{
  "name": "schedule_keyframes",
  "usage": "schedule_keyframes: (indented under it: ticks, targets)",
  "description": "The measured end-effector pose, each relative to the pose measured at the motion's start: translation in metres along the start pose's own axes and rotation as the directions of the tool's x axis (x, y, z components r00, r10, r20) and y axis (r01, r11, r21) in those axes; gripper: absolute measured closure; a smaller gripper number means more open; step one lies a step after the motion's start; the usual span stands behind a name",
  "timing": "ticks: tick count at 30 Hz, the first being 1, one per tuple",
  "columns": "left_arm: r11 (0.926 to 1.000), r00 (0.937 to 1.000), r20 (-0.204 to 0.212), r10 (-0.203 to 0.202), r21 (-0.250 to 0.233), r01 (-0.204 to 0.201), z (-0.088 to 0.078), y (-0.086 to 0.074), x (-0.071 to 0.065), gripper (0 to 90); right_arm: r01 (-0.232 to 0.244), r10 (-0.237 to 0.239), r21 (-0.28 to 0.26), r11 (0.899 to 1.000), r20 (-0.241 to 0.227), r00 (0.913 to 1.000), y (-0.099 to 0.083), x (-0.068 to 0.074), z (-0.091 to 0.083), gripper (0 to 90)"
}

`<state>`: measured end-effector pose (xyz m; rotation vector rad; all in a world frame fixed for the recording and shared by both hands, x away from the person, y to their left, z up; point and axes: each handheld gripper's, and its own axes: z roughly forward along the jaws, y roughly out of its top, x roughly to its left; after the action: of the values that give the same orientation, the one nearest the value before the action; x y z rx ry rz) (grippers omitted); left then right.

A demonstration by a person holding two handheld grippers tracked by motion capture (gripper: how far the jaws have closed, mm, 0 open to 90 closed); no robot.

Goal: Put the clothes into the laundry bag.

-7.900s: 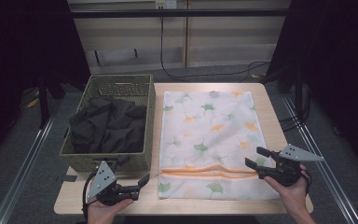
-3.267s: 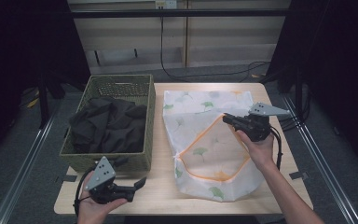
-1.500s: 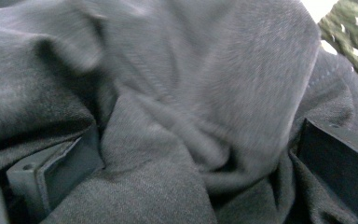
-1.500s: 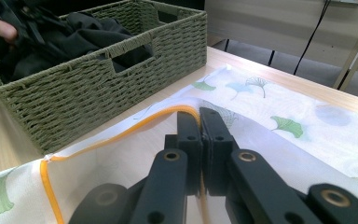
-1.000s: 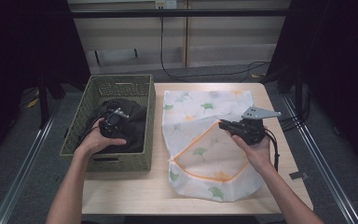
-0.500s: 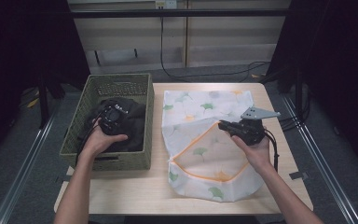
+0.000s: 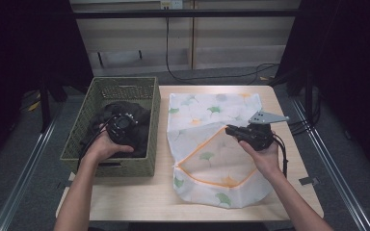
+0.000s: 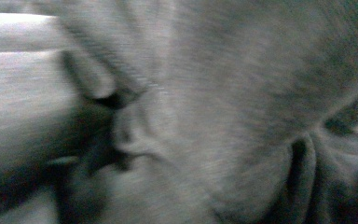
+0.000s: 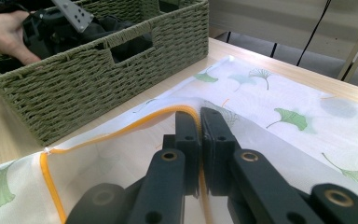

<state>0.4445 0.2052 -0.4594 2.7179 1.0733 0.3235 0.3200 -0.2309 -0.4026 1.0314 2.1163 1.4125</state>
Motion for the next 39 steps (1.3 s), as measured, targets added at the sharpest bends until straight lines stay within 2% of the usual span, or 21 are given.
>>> schedule_keyframes:
  ticks: [4,6,8,9,10,11,12,15,16,17,22,23,24,25,27,28,30,34,35,37,39]
  targets:
    - [0.9992,0.9988,-0.043,-0.022,0.032,0.023,-0.002,0.004,-0.003,31.7,-0.007,0.007,-0.005,1.0,-0.003,1.0,0.001,-0.001,-0.001,86.6]
    - [0.999,0.9971,-0.069,-0.032,0.029,0.034,-0.005,0.005,-0.003,40.5,-0.001,0.001,0.001,1.0,-0.003,1.0,0.0,-0.001,0.0,87.1]
    - [0.998,0.9965,-0.064,-0.054,0.028,0.056,-0.008,0.004,-0.002,48.1,0.001,-0.001,0.004,1.0,-0.004,1.0,0.0,0.0,0.001,87.2]
    - [0.9981,0.9965,-0.06,-0.058,0.017,0.059,-0.009,0.003,-0.001,51.2,0.005,-0.005,0.006,1.0,-0.006,1.0,0.0,-0.001,0.002,87.3]
    - [0.9989,0.9971,-0.064,-0.043,0.018,0.044,-0.01,0.003,-0.001,53.2,0.003,-0.003,0.006,1.0,-0.004,1.0,0.0,-0.001,0.002,87.4]
    - [0.9985,0.997,-0.054,-0.054,0.008,0.055,-0.01,0.003,0.0,54.7,-0.001,0.001,0.003,1.0,0.0,1.0,0.0,-0.001,0.002,87.5]
    - [0.9971,0.9963,-0.039,-0.076,-0.002,0.076,-0.011,0.001,0.002,55.1,0.0,0.0,0.004,1.0,0.001,1.0,0.0,-0.002,0.002,87.5]
    - [0.9951,0.9954,0.001,-0.095,-0.025,0.095,-0.013,-0.002,0.007,56.6,0.0,0.0,0.006,1.0,0.003,1.0,0.0,-0.001,0.002,87.4]
    - [0.9933,0.9939,0.005,-0.11,-0.036,0.11,-0.013,-0.002,0.006,56.9,0.003,-0.003,0.004,1.0,0.004,1.0,0.0,-0.001,0.002,87.2]
    - [0.9942,0.9949,0.002,-0.101,-0.036,0.101,-0.015,-0.003,0.007,56.9,0.0,0.0,0.005,1.0,0.005,1.0,0.0,-0.002,0.001,87.1]
    - [0.9909,0.9923,0.011,-0.124,-0.051,0.124,-0.02,-0.005,0.006,61.4,-0.01,0.01,-0.001,1.0,0.006,0.9999,0.0,-0.003,0.001,87.5]
    - [0.9892,0.9915,0.011,-0.129,-0.068,0.13,-0.021,-0.005,0.007,62.6,-0.014,0.014,-0.002,1.0,0.005,0.9999,0.0,-0.004,0.001,87.6]
    - [0.9844,0.9884,0.019,-0.151,-0.089,0.152,-0.022,-0.006,0.007,63.9,-0.011,0.011,-0.001,1.0,0.004,0.9999,0.0,-0.004,0.0,87.7]
    - [0.9834,0.9879,0.028,-0.153,-0.094,0.155,-0.025,-0.007,0.01,64.6,-0.01,0.01,-0.002,1.0,0.007,0.9999,0.0,-0.004,0.0,87.7]
    - [0.9759,0.9832,0.04,-0.178,-0.12,0.182,-0.029,-0.008,0.012,65.6,-0.01,0.01,-0.004,1.0,0.011,0.9999,0.001,-0.005,-0.001,87.9]
    - [0.9718,0.984,0.037,-0.174,-0.155,0.178,-0.032,-0.009,0.013,66.2,-0.014,0.014,-0.006,1.0,0.013,0.9998,0.001,-0.005,-0.001,87.9]
    - [0.9677,0.9839,0.045,-0.173,-0.179,0.178,-0.038,-0.011,0.013,66.9,-0.017,0.017,-0.008,1.0,0.014,0.9998,0.001,-0.005,-0.001,87.9]
    - [0.9461,0.9774,0.057,-0.203,-0.246,0.211,-0.05,-0.015,0.015,67.5,-0.017,0.017,-0.009,1.0,0.012,0.9998,0.001,-0.005,-0.001,87.9]
    - [0.9437,0.9791,0.049,-0.197,-0.261,0.203,-0.053,-0.016,0.016,67.7,-0.018,0.018,-0.01,1.0,0.012,0.9998,0.001,-0.005,-0.001,88.0]
    - [0.9255,0.9727,0.048,-0.227,-0.3,0.231,-0.06,-0.02,0.018,67.7,-0.017,0.017,-0.012,1.0,0.01,0.9998,0.001,-0.005,-0.001,88.1]
    - [0.9122,0.9697,0.047,-0.24,-0.331,0.242,-0.067,-0.024,0.021,67.6,-0.014,0.014,-0.014,1.0,0.006,0.9999,0.002,-0.005,-0.001,87.9]
